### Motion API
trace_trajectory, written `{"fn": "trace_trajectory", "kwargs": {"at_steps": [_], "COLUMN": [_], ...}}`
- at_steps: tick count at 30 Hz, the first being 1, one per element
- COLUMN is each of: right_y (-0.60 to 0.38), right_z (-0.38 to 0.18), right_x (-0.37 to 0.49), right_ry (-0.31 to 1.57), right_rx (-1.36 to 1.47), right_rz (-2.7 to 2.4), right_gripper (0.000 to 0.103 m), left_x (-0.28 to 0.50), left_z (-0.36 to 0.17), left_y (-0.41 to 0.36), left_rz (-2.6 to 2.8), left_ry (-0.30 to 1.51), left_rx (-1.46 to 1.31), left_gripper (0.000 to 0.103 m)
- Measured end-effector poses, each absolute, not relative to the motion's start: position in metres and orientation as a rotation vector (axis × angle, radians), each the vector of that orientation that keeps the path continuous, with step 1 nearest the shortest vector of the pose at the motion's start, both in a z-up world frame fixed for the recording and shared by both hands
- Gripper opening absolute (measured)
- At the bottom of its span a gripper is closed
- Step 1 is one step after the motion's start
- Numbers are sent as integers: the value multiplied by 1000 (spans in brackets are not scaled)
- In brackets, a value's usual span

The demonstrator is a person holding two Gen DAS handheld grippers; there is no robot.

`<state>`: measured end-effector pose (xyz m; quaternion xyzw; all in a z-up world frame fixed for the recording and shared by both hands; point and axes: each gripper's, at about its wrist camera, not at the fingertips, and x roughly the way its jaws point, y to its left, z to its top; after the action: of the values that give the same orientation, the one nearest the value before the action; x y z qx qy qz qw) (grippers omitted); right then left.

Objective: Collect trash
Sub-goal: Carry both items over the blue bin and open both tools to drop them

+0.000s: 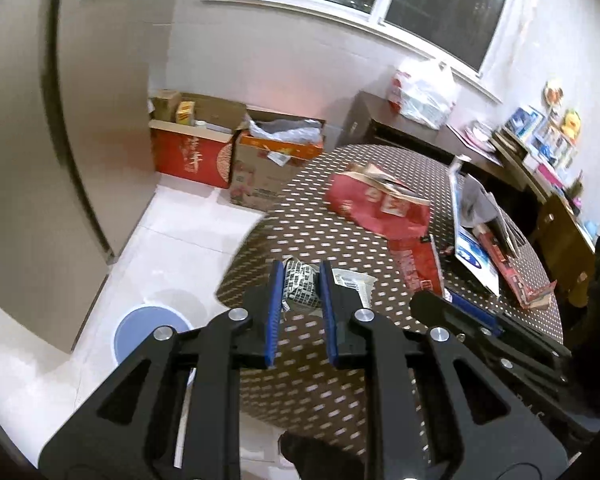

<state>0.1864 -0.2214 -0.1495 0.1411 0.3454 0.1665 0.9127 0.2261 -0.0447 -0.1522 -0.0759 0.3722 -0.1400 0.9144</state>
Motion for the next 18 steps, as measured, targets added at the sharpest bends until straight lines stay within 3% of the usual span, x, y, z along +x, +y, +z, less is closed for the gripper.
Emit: {"fn": "trace_trajectory", "kwargs": {"at_steps": [18], "right_y": [-50], "right_z": [-179], "right_x": [233], "right_ry": [790], "right_rx": [197], "right_rz": [582], "right_gripper": [22], "left_x": [222], "left_z": [-194], "left_y": [139], "left_rz": [27], "left_ry": [790], "left_rx": [-307], "left_gripper": [18]}}
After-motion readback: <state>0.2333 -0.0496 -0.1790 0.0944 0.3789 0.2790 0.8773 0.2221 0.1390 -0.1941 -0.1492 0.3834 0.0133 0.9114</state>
